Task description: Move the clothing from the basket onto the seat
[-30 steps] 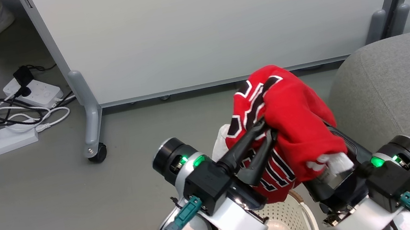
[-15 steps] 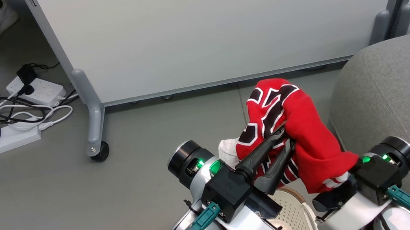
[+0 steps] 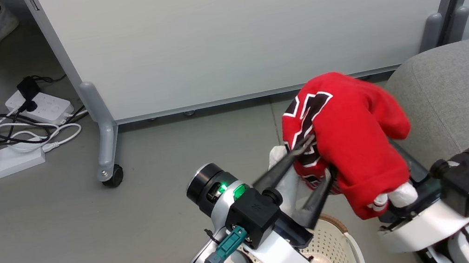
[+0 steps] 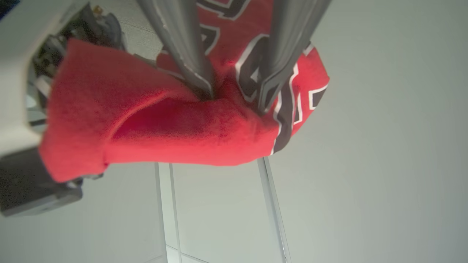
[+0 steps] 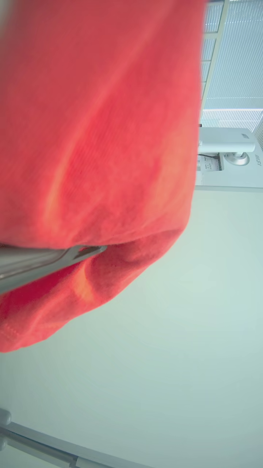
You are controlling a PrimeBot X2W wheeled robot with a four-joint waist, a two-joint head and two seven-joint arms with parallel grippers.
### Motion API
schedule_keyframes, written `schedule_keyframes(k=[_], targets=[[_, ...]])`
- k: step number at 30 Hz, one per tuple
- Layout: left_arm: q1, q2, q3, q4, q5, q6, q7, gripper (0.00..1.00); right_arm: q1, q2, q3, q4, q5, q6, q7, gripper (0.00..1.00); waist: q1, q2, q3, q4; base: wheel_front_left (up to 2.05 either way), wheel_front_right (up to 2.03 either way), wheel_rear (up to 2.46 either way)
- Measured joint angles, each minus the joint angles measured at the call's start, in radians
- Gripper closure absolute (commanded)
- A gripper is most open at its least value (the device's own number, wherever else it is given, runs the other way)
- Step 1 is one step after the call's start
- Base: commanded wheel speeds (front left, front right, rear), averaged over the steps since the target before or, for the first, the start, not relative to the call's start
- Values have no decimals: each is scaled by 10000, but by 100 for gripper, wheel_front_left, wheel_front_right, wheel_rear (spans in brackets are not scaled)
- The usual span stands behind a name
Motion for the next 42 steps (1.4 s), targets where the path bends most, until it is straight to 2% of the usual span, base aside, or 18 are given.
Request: schedule_keyframes(k=[5, 12, 19, 27, 42], targets=[[140, 4, 130, 640, 111, -69, 0, 0, 187, 4, -825, 12, 33, 0, 2, 100, 0, 0, 16, 6, 0, 0, 0], [550, 21, 217, 1473, 111, -523, 0, 0, 418, 222, -2527, 105, 405, 0, 0, 100, 0, 0, -7, -28, 0, 0, 0], [1042, 155, 155, 2174, 213, -825, 0, 0, 750, 353, -3478, 483, 761, 0, 0, 100, 0, 0, -33, -138, 0, 0, 0], [1784, 268, 324, 2535, 328, -894, 0, 0, 1157, 412, -3473, 1271, 953, 0, 2, 100, 0, 0, -14, -333, 0, 0, 0], [2077, 244, 483, 2447, 299, -909, 0, 0, 1151, 407, -3310, 1377, 905, 0, 2, 100, 0, 0, 91, -599, 0, 0, 0]])
